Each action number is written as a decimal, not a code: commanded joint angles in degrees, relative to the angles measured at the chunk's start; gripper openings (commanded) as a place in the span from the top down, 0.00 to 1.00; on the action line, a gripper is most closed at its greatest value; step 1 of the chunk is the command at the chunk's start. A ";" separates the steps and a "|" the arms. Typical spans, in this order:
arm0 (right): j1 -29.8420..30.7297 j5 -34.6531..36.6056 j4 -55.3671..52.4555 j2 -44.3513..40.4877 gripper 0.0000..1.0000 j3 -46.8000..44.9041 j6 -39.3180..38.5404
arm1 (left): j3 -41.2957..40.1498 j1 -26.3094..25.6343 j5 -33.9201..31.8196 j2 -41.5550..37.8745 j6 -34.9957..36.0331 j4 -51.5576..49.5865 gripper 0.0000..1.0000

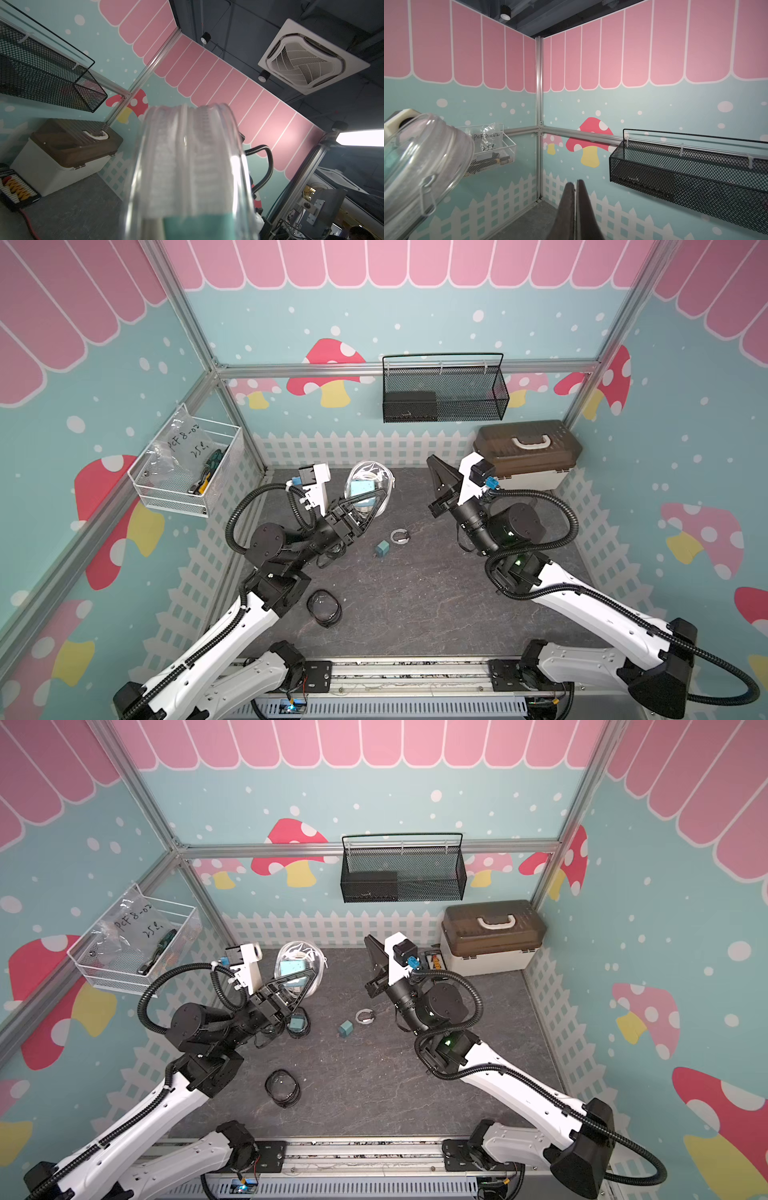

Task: Pack away charging kits
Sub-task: Zip the zipper on the storage bag.

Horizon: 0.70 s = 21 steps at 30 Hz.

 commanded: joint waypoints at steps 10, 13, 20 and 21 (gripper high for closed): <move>2.73 -7.11 -21.23 -5.15 0.49 -2.51 -8.74 | 18.04 0.12 3.61 3.13 22.36 -34.87 1.00; 3.44 -6.39 -21.07 -4.68 0.49 -2.34 -8.38 | 20.81 0.07 3.93 5.53 24.30 -38.01 1.00; 3.85 -4.05 -20.47 -1.06 0.48 2.53 -5.76 | 22.48 -1.76 0.64 8.00 27.68 -42.56 1.00; 3.81 -3.67 -20.29 -0.73 0.48 2.90 -5.77 | 22.59 -2.02 0.16 8.19 28.11 -43.15 1.00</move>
